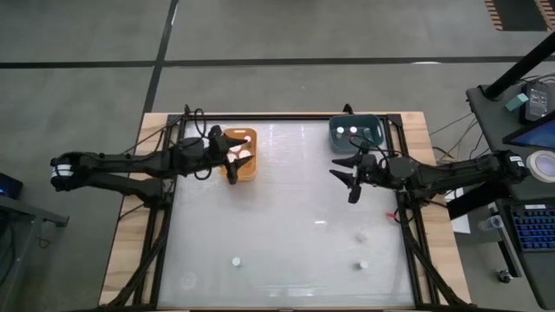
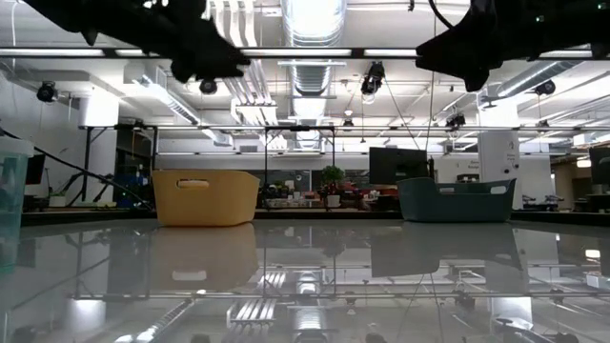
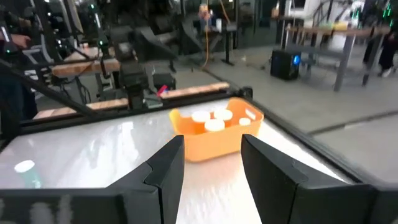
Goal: Pick and place medicine bottles into bin by pill shape (circle, oval)
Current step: Put the orange bottle pill into the yellow bin
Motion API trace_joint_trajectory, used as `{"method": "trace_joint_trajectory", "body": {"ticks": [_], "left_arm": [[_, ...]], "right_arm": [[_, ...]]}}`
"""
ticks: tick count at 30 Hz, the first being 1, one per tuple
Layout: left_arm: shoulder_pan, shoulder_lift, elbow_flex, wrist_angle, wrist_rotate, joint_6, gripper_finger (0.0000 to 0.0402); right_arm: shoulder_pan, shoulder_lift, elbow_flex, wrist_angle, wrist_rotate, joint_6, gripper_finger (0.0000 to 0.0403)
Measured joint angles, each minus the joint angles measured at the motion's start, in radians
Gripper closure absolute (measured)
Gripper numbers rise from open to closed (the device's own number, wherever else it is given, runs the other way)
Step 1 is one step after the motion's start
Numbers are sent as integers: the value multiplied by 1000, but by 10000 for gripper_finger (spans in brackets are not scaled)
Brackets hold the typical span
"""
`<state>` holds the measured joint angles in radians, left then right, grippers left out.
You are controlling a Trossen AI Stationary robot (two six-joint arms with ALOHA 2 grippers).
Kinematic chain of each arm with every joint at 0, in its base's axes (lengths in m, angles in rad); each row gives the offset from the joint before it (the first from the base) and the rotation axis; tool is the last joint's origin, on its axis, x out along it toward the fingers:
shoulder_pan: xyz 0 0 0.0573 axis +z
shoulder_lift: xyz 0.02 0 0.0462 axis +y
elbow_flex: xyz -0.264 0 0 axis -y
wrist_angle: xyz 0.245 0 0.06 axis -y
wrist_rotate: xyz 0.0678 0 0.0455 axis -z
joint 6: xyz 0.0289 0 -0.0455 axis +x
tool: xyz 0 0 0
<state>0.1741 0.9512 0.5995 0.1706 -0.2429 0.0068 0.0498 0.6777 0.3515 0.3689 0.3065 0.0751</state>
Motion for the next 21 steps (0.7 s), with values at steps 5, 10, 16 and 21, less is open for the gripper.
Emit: {"method": "trace_joint_trajectory", "body": {"ticks": [5, 10, 16, 21], "left_arm": [[-57, 27, -6, 167, 2, 97, 155], [-79, 55, -25, 270, 3, 166, 155], [-79, 76, -34, 275, 3, 166, 155], [-79, 83, -34, 275, 3, 166, 155]], "right_arm": [[0, 0, 97, -215, -2, 101, 252], [0, 0, 209, -446, -30, 228, 252], [0, 0, 327, -639, -161, 416, 252], [0, 47, 421, -774, -282, 624, 252]]}}
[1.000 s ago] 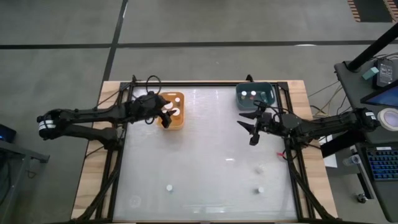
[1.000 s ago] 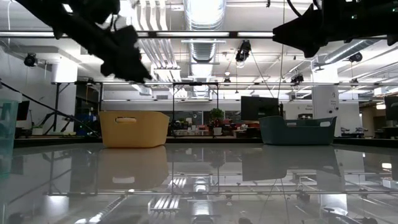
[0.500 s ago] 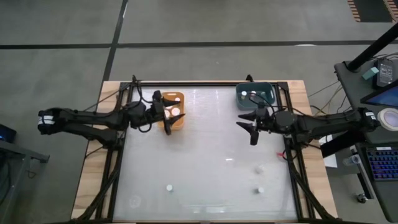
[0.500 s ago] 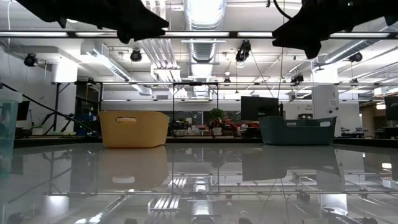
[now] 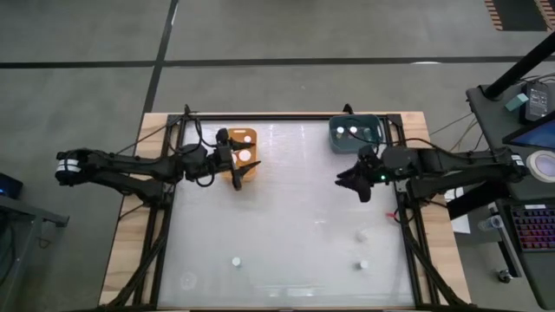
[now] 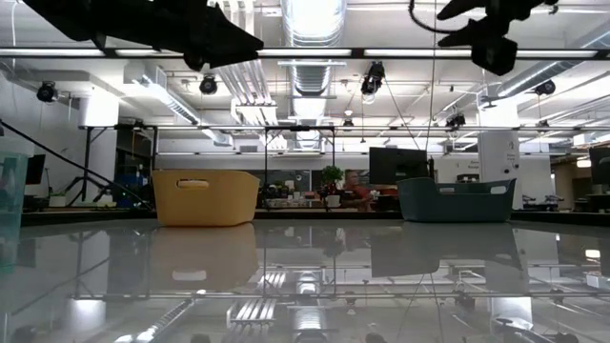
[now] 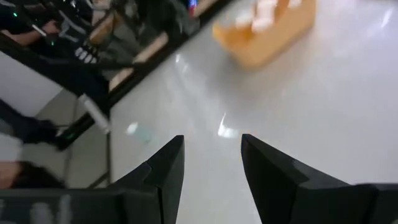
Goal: Pick and place medicine bottles into bin by pill shape (circle, oval)
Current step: Put the orange bottle pill into the yellow bin
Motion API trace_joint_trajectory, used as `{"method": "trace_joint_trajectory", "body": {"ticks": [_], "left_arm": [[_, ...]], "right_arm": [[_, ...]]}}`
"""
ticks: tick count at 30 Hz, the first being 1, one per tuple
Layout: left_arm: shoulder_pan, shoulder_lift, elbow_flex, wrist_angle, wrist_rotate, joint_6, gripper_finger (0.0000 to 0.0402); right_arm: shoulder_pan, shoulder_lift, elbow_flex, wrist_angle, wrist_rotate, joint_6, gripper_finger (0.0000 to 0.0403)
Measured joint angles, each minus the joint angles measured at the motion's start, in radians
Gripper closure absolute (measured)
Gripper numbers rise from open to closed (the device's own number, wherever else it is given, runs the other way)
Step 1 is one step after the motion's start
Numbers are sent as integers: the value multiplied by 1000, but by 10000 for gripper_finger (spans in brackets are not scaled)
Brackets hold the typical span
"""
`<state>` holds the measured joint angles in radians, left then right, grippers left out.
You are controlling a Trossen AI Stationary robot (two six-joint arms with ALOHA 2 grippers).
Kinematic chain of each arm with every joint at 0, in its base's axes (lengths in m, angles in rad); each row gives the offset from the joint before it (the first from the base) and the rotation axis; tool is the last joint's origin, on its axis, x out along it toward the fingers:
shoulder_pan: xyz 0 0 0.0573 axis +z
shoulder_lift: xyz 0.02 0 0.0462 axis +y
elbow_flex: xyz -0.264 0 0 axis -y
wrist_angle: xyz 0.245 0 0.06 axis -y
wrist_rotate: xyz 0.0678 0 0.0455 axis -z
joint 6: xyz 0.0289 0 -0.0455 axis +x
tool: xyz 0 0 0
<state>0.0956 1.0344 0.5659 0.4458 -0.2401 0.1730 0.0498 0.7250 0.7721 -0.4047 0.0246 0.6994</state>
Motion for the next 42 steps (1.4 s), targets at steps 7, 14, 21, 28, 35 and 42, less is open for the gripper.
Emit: {"method": "trace_joint_trajectory", "body": {"ticks": [7, 14, 21, 28, 35, 42], "left_arm": [[0, 0, -1, 1, 0, 0, 155], [0, 0, -1, 0, 0, -1, 155], [0, 0, -1, -8, 0, -1, 155], [0, 0, -3, -10, 0, -1, 155], [0, 0, -3, -10, 0, -1, 155], [0, 0, -3, -10, 0, -1, 155]], "right_arm": [[1, 161, 109, -294, -231, 230, 252], [53, 333, 218, -708, -280, 356, 252], [178, 408, 268, -865, -290, 517, 253], [297, 416, 219, -813, -290, 702, 242], [357, 420, 150, -718, -287, 810, 188], [388, 466, 127, -684, -286, 851, 144]]}}
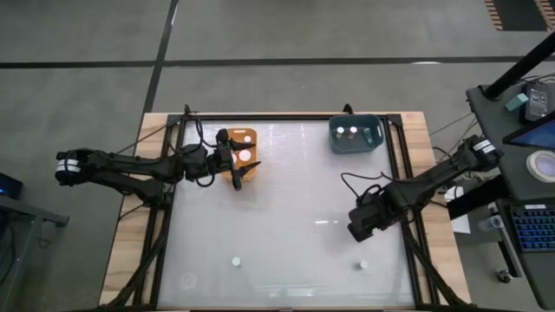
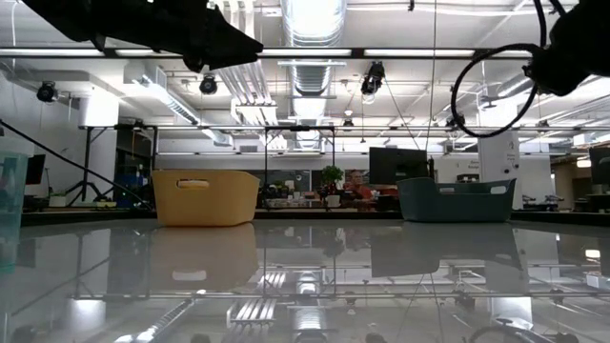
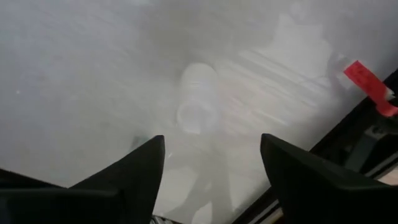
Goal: Pick and place medicine bottles into bin by pill shape (circle, oval)
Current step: Put the orange bottle pill into the yellow bin
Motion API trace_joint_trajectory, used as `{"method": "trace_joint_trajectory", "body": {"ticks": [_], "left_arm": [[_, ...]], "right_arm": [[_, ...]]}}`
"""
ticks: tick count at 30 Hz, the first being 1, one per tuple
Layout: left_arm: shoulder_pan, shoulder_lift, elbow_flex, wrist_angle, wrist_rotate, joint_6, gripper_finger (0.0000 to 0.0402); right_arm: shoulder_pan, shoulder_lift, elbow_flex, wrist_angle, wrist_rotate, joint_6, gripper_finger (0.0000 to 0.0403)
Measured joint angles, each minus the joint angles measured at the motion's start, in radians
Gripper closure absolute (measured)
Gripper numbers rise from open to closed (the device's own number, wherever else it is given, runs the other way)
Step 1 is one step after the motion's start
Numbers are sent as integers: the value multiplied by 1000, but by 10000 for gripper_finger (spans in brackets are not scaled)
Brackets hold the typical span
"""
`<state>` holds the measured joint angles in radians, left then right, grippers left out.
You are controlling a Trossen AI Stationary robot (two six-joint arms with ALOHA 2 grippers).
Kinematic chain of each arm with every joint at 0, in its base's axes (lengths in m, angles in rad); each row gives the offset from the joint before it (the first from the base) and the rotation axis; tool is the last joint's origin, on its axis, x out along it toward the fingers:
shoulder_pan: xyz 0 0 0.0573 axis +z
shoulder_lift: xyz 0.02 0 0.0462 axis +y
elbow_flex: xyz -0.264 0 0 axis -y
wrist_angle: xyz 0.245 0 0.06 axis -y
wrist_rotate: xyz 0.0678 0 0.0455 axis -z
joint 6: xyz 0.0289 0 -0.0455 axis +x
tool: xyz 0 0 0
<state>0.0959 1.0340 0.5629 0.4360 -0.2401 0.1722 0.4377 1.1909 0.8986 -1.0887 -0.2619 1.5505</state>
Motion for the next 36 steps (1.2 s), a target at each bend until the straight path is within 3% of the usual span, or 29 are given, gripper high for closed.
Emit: {"method": "trace_joint_trajectory", "body": {"ticks": [15, 31, 36], "left_arm": [[0, 0, -2, 0, 0, 0, 155], [0, 0, -2, 0, 0, 0, 155], [0, 0, -2, 0, 0, 0, 155]], "right_arm": [[4, 134, -41, 114, 4, -30, 155], [10, 159, -41, 126, 4, -36, 263], [9, 140, -41, 129, 4, -80, 268]]}}
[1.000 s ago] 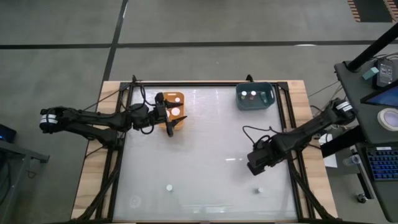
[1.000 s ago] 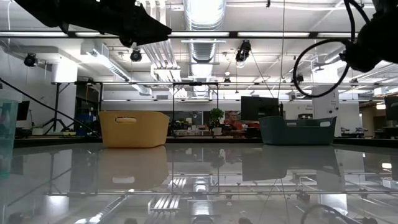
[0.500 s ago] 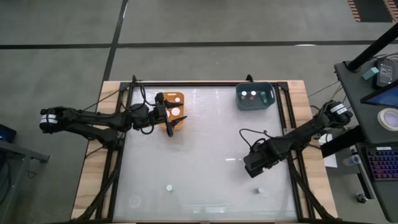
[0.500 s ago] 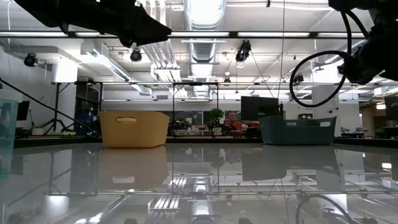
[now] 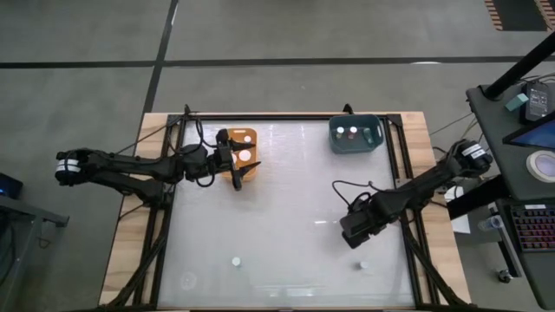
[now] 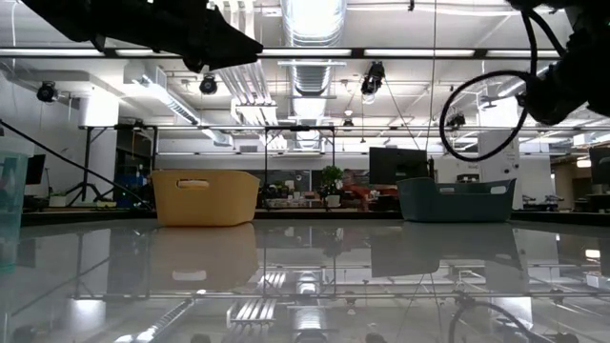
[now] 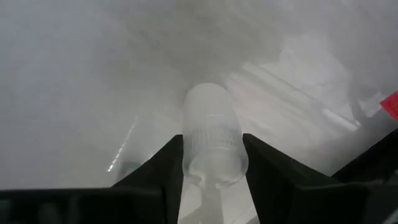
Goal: Pick and place medicine bottles into bin by pill shape (circle, oval)
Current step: Put the orange bottle pill into the yellow bin
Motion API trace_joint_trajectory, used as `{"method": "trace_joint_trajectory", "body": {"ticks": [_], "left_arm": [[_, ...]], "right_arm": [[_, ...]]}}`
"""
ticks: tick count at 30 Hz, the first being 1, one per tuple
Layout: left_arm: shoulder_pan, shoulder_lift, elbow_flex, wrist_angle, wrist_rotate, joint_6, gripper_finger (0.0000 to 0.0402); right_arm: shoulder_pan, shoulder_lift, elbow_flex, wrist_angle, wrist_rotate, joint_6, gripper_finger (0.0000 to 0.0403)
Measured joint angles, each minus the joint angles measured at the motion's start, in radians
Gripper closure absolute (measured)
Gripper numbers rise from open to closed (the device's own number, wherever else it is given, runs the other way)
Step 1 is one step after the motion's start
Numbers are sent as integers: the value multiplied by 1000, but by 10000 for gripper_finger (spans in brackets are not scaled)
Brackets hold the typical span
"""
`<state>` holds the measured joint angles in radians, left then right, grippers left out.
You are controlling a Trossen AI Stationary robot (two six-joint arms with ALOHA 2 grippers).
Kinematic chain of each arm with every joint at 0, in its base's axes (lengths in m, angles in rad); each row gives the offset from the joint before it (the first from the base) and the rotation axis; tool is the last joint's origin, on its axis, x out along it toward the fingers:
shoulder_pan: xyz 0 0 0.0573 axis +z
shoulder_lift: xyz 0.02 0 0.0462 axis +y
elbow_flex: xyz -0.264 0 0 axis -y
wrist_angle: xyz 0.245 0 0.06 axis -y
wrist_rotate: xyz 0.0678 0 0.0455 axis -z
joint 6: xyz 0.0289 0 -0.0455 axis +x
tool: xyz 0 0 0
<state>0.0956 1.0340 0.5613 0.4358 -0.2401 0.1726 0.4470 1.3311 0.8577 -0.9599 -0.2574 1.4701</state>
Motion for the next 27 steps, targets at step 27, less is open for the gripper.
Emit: {"method": "trace_joint_trajectory", "body": {"ticks": [27], "left_arm": [[0, 0, 0, 6, 0, 18, 155]], "right_arm": [[0, -455, -14, 1063, 291, -756, 265]]}}
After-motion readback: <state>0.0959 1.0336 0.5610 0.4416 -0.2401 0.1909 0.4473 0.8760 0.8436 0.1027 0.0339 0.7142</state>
